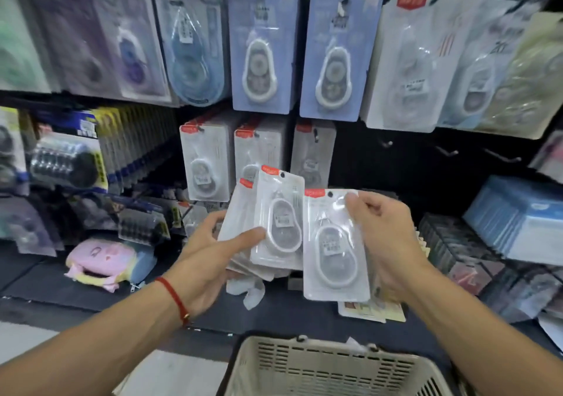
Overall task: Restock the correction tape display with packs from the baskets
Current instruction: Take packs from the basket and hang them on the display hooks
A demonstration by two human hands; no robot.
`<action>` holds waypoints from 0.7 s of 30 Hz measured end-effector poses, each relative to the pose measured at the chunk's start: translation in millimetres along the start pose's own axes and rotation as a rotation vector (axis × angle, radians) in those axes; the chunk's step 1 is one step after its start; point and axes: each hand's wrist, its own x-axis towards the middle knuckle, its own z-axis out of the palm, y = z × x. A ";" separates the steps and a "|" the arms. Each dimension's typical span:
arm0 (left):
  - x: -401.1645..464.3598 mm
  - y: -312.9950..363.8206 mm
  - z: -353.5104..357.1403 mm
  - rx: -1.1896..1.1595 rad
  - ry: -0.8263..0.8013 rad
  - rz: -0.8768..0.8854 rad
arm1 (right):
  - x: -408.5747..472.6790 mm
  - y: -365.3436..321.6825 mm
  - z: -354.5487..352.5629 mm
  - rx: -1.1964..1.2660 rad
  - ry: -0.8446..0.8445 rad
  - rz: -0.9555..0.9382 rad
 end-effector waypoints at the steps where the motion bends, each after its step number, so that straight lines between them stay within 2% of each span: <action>1: 2.2 4.8 -1.9 0.005 0.006 0.030 | 7.3 -3.6 0.6 -0.019 0.058 -0.037; 6: 7.7 17.2 -7.2 0.053 0.134 0.208 | 38.0 -21.0 22.1 -0.078 0.179 -0.152; 8: 7.8 20.5 -7.6 0.039 0.140 0.253 | 47.2 -26.1 32.2 -0.057 0.209 -0.163; 16: 6.5 22.4 -14.0 0.008 0.132 0.300 | 76.0 -30.1 52.4 -0.032 0.349 -0.226; 21: 6.4 19.7 -9.0 0.007 0.134 0.304 | 76.3 -34.0 47.8 -0.154 0.327 -0.266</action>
